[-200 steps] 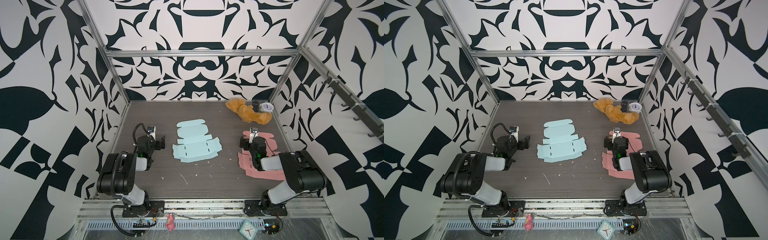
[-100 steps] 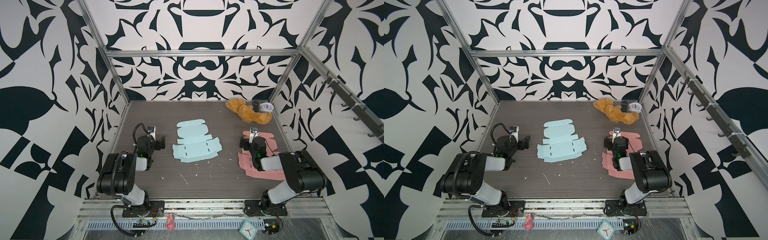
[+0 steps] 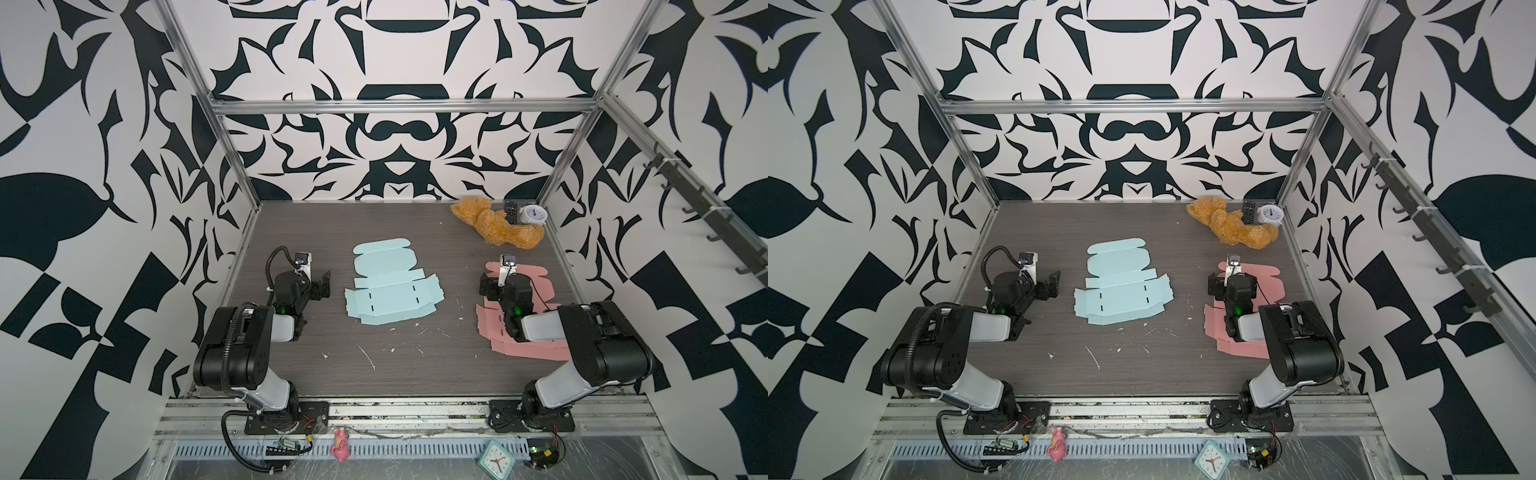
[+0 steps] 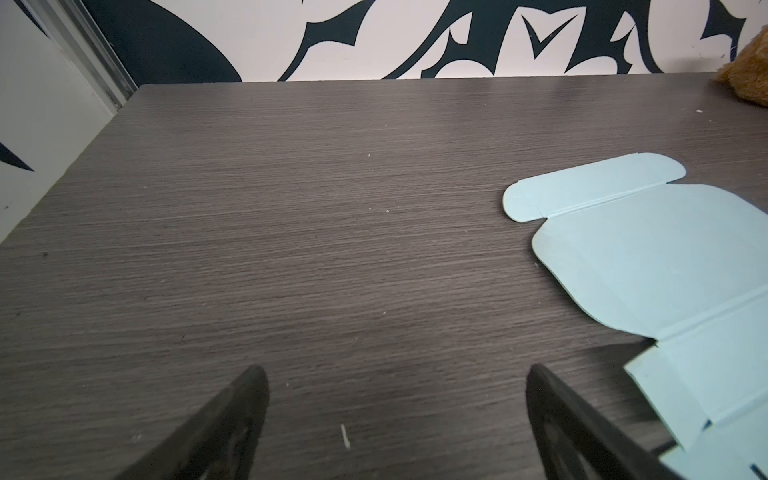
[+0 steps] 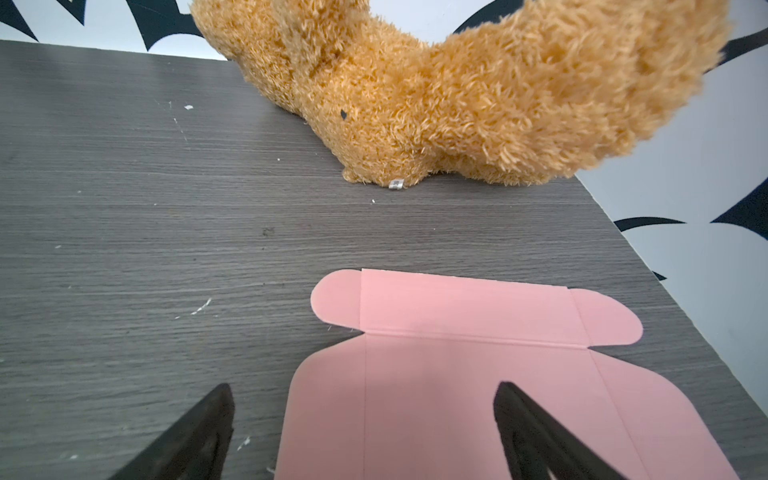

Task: Fold the paper box

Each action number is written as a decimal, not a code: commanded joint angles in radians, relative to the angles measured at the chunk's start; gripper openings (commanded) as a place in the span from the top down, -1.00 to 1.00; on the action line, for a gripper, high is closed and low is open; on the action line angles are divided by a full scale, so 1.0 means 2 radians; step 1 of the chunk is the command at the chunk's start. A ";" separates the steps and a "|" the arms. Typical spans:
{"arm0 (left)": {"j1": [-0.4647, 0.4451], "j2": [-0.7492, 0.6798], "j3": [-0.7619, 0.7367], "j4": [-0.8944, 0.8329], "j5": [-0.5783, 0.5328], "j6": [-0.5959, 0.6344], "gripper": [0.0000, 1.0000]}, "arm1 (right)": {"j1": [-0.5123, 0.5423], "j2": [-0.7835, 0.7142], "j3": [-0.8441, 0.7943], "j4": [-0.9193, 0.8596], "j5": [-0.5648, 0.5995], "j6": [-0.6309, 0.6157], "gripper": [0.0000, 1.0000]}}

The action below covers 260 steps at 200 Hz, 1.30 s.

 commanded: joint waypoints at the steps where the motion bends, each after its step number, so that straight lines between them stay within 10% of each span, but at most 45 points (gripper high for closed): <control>1: 0.002 -0.002 0.004 0.006 -0.003 -0.004 -0.98 | -0.002 -0.008 0.006 0.008 -0.001 -0.002 -0.99; 162: 0.002 -0.043 0.006 -0.030 -0.013 -0.010 -0.98 | -0.002 -0.050 0.023 -0.053 -0.001 -0.002 -0.99; 260: 0.001 -0.203 0.064 -0.277 0.029 -0.059 -0.98 | 0.002 -0.160 0.042 -0.190 -0.001 0.018 -0.99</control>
